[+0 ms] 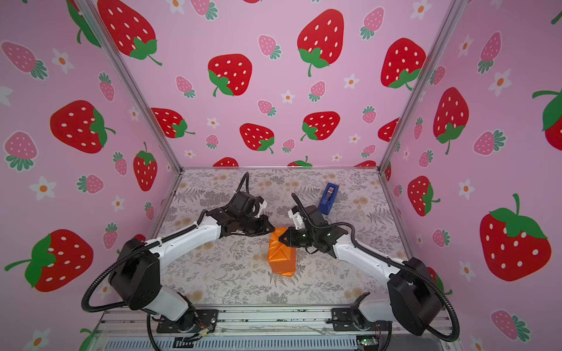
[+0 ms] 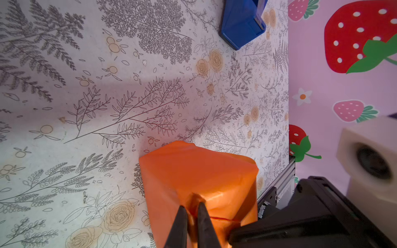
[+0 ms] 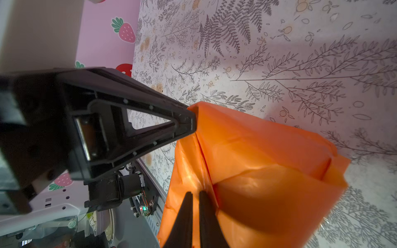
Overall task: Wrap a gift box in wrapping paper
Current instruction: Smooth out the wrapping paper on the gift box, then move the gift box from the center of the table.
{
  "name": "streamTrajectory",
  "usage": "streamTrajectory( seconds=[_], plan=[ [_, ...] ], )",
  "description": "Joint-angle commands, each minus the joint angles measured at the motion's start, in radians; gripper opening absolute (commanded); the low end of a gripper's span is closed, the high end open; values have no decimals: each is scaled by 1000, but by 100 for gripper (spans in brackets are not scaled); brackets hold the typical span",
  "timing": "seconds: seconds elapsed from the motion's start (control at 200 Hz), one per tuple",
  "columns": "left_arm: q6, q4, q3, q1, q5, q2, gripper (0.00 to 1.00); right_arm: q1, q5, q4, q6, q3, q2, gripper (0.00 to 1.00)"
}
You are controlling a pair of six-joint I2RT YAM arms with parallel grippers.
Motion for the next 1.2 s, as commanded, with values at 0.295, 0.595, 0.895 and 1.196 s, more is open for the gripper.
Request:
streamTrajectory(
  seconds=[0.295, 0.595, 0.895, 1.196],
  plan=[
    [15, -126, -37, -62, -33, -102, 38, -10, 70, -132, 1, -48, 32, 12],
    [-9, -77, -119, -89, 35, -84, 38, -10, 74, -131, 5, -42, 30, 13],
    [21, -144, -101, -88, 4, -56, 35, -76, 141, -245, 29, 13, -136, 60],
    [30, -146, -92, -88, 7, -51, 35, -88, -93, -31, 129, -163, -168, 79]
  ],
)
